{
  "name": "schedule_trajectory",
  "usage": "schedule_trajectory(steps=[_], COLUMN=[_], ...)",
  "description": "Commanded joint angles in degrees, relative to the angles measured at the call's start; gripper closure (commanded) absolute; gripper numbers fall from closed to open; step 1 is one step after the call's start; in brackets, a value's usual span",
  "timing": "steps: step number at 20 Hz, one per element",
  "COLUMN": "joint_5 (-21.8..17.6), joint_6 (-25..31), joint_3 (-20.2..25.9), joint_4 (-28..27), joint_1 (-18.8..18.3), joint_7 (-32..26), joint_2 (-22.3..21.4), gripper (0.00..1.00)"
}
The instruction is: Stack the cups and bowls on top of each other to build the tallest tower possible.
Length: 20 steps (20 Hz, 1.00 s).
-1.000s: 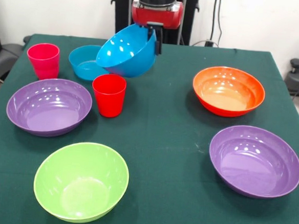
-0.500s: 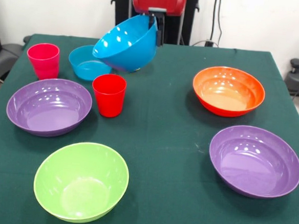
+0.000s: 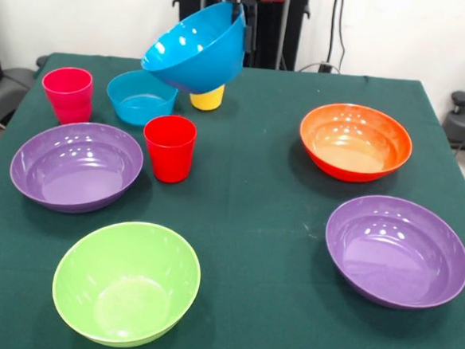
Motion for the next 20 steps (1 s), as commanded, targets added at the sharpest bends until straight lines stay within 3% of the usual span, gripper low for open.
schedule_trajectory(steps=[1,8,17,20], joint_5=[-0.3,1.1,-1.3,-2.6], joint_6=[9.9,15.9,19.0,17.6], joint_3=[5.4,7.8,9.6,8.7], joint_4=[3.6,2.7,-0.7,-0.6], joint_1=[-0.8,-3.0,-6.1,-6.9], joint_7=[-2.5,-4.6,-6.0,-4.4], joint_2=[-2.5,-4.8,-3.4,-2.0], gripper=[1.0,1.0,1.0,1.0])
